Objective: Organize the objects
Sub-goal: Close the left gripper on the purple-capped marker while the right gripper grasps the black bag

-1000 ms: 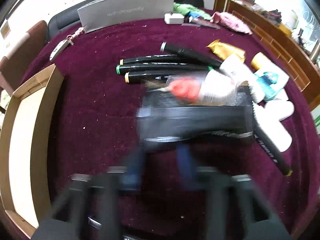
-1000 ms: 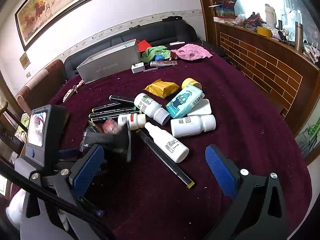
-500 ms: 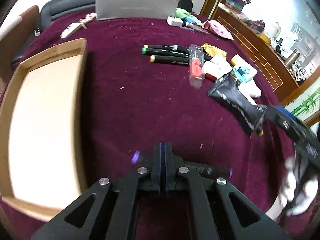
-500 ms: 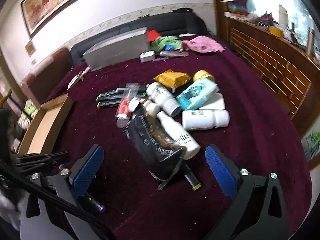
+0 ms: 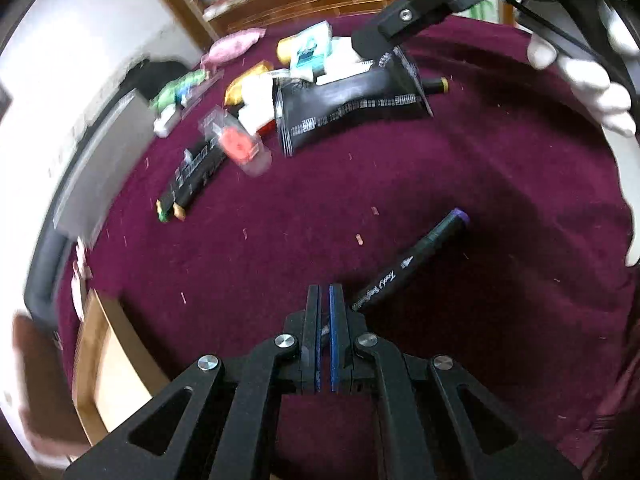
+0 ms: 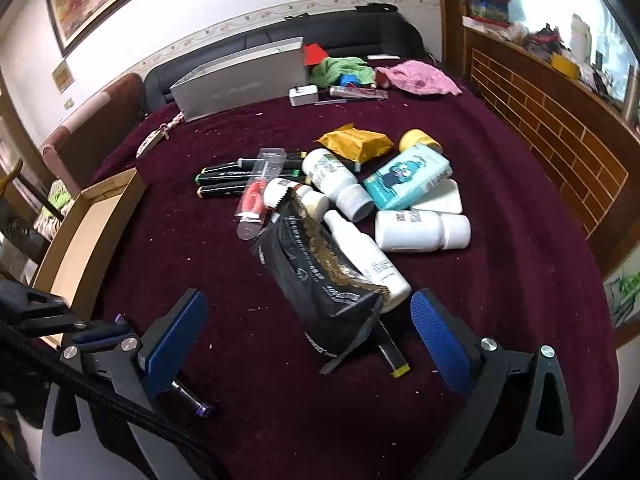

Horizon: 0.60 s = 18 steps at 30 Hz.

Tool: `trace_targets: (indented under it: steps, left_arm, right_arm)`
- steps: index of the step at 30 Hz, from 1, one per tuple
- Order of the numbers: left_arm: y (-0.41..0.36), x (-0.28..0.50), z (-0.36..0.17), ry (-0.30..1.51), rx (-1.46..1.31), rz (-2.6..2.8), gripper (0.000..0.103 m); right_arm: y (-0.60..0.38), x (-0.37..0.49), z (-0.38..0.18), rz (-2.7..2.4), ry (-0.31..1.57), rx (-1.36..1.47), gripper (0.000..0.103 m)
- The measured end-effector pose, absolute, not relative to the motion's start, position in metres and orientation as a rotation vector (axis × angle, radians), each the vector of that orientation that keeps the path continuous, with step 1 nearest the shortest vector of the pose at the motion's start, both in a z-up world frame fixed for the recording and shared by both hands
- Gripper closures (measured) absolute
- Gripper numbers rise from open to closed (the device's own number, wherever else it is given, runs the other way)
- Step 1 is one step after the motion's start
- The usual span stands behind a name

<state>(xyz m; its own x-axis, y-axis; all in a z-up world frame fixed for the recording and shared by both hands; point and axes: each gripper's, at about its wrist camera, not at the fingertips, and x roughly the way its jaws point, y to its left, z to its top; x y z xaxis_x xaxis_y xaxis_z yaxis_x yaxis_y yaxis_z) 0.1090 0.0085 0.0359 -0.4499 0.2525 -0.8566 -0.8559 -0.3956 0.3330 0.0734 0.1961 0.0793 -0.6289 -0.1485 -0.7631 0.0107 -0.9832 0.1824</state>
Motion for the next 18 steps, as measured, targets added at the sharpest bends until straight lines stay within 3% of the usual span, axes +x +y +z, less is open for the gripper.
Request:
trace_targets:
  steps: [11, 18]
  left_arm:
    - [0.015, 0.087, 0.029, 0.960, -1.169, 1.869, 0.103]
    - [-0.021, 0.077, 0.061, 0.571, -1.186, 1.869, 0.103]
  right_arm:
    - [0.197, 0.055, 0.089, -2.694, -0.243, 1.305, 0.001]
    - [0.191, 0.050, 0.091, -2.654, -0.160, 1.326, 0.001]
